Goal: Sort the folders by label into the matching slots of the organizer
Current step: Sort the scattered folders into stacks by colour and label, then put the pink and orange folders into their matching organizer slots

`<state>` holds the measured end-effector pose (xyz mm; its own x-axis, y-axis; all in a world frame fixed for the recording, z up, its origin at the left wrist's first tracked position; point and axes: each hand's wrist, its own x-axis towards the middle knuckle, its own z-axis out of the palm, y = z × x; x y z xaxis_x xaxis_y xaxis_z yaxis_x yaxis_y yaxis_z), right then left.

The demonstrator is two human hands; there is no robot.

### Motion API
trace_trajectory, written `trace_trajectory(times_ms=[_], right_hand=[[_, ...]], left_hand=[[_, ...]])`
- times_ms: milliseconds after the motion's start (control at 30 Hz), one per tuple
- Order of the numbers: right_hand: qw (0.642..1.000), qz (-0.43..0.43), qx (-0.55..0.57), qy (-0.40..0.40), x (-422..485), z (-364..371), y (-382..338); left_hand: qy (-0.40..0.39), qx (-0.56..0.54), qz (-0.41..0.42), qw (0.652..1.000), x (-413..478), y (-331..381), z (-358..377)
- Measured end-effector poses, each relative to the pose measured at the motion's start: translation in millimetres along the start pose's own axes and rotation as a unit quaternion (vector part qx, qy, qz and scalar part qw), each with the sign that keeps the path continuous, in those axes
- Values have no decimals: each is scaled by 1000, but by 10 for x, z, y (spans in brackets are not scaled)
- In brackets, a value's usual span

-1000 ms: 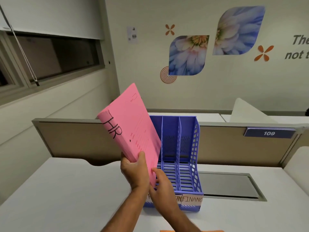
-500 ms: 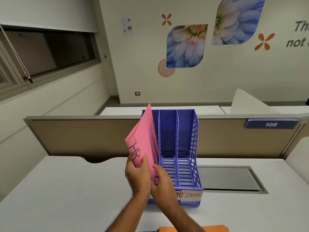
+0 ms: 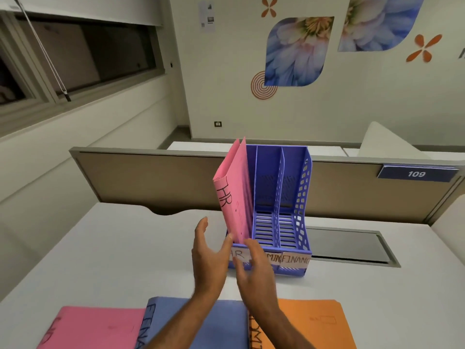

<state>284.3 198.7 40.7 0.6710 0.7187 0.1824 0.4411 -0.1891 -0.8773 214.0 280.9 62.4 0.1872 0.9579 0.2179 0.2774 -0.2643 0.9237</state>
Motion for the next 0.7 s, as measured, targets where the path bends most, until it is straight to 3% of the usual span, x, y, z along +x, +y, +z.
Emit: trace_trajectory(times_ms=[333, 467, 700], right_hand=[[989, -79, -113, -45, -1192, 479, -155], [979, -109, -153, -80, -1580, 689, -251], [966, -118, -199, -118, -2131, 1021, -410]], left_hand=[[6, 136, 32, 990, -878, -642, -1469], [-32, 236, 104, 966, -1150, -899, -2012], [-71, 348, 117, 927, -1378, -1248, -2668]])
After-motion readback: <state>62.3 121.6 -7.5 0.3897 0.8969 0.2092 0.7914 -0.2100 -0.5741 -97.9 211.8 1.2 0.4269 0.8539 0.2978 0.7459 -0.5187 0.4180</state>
